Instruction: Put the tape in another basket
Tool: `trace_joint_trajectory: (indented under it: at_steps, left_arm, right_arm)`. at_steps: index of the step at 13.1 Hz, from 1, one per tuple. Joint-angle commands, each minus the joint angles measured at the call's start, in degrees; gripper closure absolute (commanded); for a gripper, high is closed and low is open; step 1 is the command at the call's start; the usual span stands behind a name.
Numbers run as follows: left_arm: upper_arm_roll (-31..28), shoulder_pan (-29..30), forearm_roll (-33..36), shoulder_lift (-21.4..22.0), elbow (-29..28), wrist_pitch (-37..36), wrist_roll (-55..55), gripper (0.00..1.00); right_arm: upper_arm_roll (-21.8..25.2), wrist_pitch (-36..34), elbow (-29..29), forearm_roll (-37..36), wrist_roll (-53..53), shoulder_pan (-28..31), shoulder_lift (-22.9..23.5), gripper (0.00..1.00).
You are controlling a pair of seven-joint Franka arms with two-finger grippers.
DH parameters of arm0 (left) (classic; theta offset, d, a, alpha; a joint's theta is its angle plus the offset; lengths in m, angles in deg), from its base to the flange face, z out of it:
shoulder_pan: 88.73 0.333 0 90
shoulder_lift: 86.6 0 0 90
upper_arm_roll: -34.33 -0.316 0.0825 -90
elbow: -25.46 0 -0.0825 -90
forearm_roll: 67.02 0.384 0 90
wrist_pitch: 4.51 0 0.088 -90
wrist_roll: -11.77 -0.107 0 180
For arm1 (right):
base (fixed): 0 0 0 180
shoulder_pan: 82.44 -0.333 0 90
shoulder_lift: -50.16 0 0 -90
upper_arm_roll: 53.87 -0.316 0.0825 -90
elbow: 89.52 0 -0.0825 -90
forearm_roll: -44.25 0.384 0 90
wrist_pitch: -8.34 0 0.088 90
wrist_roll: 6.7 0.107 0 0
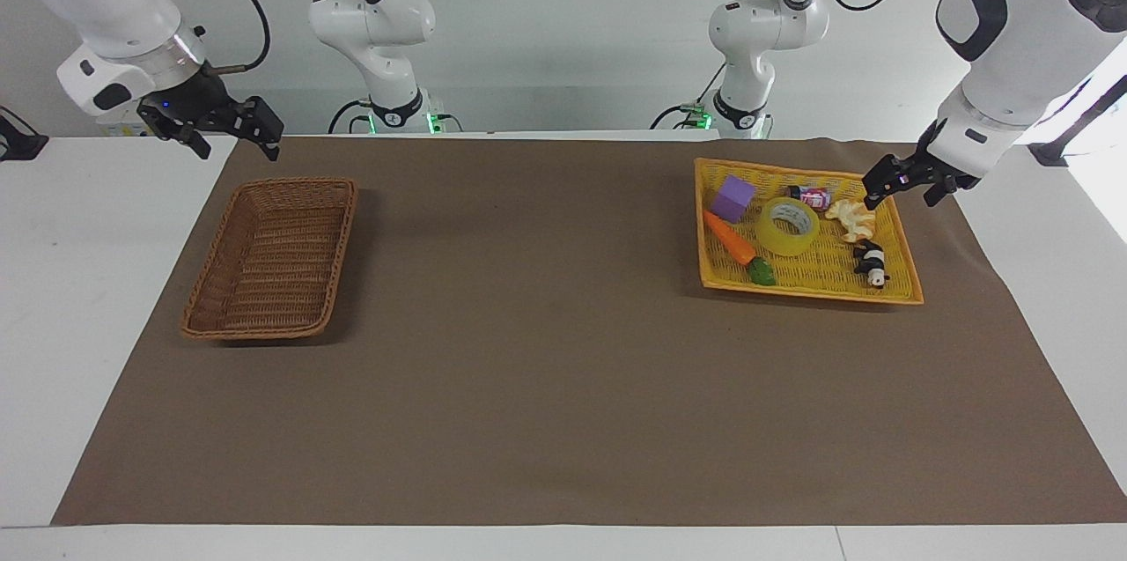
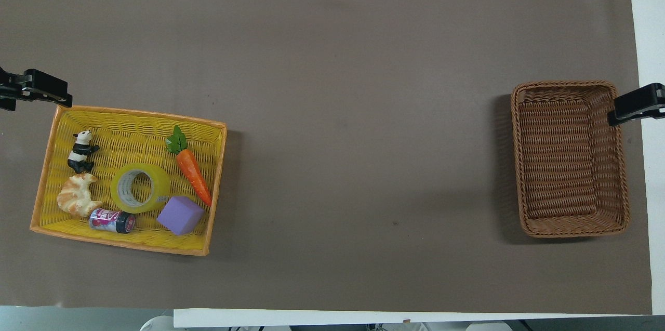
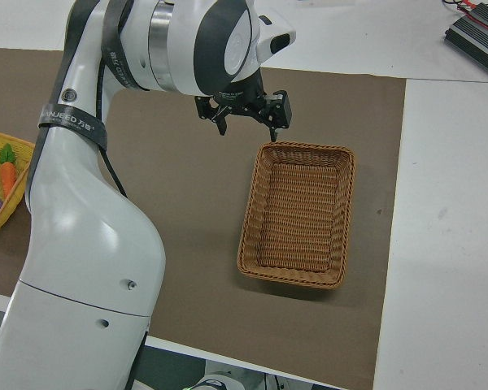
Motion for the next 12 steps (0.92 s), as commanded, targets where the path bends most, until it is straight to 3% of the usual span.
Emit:
trace_joint_trajectory:
  at_steps: [1,5,6,9,10,12]
  left_arm:
    - [-0.1,0.2,-1.3,1.5,-1.6,0.3,0.1,0.0]
    - [-0.1,-0.6,-1.2,2.2,-2.9,0.3,0.2,0.0]
    - [-0.1,-0.6,-1.2,3.1,-5.5,1.7,0.2,0.0]
    - [-0.1,0.1,-1.2,12.0,-25.3,16.2,-0.4,0.0]
    - [-0.1,0.1,-1.2,14.2,-29.6,18.8,-0.5,0.0]
    - [-0.1,0.7,-1.2,15.4,-32.3,19.4,-0.4,0.0]
  right_arm:
    - [0.0,-0.2,-1.2,0.0,0.6,0.0,-1.1,0.01]
    - [0.0,-0.2,-1.2,0.0,0.6,0.0,-1.1,0.01]
    - [0.0,-0.2,-1.2,0.0,0.6,0.1,-1.1,0.01]
    - [0.0,-0.2,-1.2,0.0,0.6,0.0,-1.1,0.01]
    - [0.0,-0.2,-1.2,0.0,0.6,0.0,-1.1,0.01]
    - [0.0,-0.2,-1.2,0.0,0.6,0.1,-1.1,0.01]
